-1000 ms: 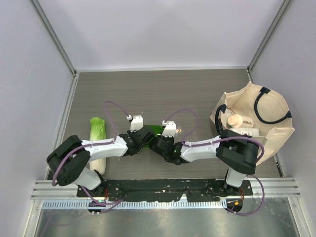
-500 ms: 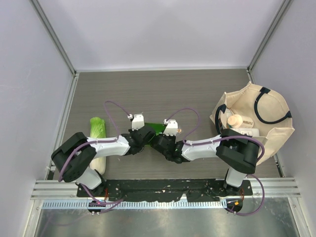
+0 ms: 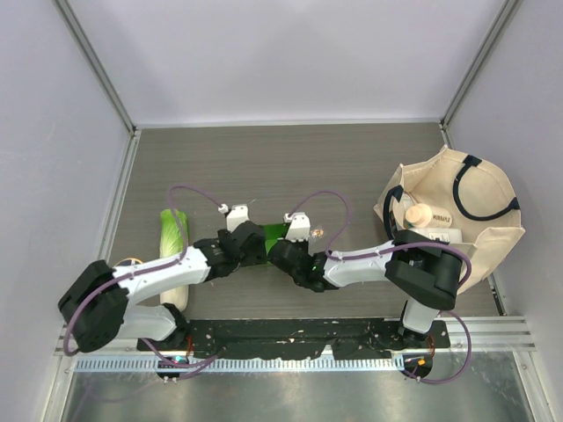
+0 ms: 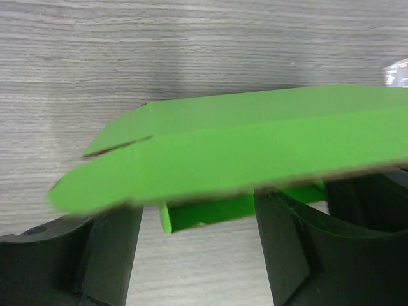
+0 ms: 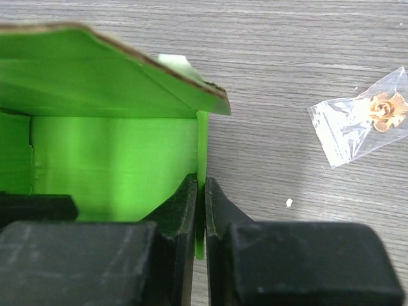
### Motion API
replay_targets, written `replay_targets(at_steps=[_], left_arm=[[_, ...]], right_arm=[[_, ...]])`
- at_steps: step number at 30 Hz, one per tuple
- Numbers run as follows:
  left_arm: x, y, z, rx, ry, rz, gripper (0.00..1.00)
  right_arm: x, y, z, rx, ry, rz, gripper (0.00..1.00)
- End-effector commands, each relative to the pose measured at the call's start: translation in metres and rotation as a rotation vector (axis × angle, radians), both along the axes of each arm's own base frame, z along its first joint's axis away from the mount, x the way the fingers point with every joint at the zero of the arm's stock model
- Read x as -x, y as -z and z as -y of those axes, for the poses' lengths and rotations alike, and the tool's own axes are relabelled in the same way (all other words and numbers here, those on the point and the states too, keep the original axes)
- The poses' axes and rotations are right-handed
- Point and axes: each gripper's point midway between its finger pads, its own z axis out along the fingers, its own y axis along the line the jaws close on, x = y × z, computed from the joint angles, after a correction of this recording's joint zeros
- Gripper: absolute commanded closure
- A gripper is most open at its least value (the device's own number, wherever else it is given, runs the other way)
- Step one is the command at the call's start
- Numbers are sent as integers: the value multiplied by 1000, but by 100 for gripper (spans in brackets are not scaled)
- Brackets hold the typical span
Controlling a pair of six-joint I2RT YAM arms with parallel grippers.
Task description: Fold the paper box
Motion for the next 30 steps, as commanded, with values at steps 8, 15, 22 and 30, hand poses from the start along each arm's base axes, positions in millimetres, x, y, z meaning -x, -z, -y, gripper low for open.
replay_targets(at_steps=[8, 15, 22, 30], left_arm=[[36, -33, -33, 101, -3, -20, 17], [42, -88, -49, 214, -4, 121, 16], [31, -150, -51, 307, 31, 325, 14], [40, -158, -12, 387, 220, 281, 10]], right_arm=[[-6, -43, -13, -27, -70, 67, 40], [8, -87, 5, -16, -162, 78, 30], [-5, -106, 61, -91, -180, -11, 29], [-45, -66, 120, 53, 117, -330, 27]])
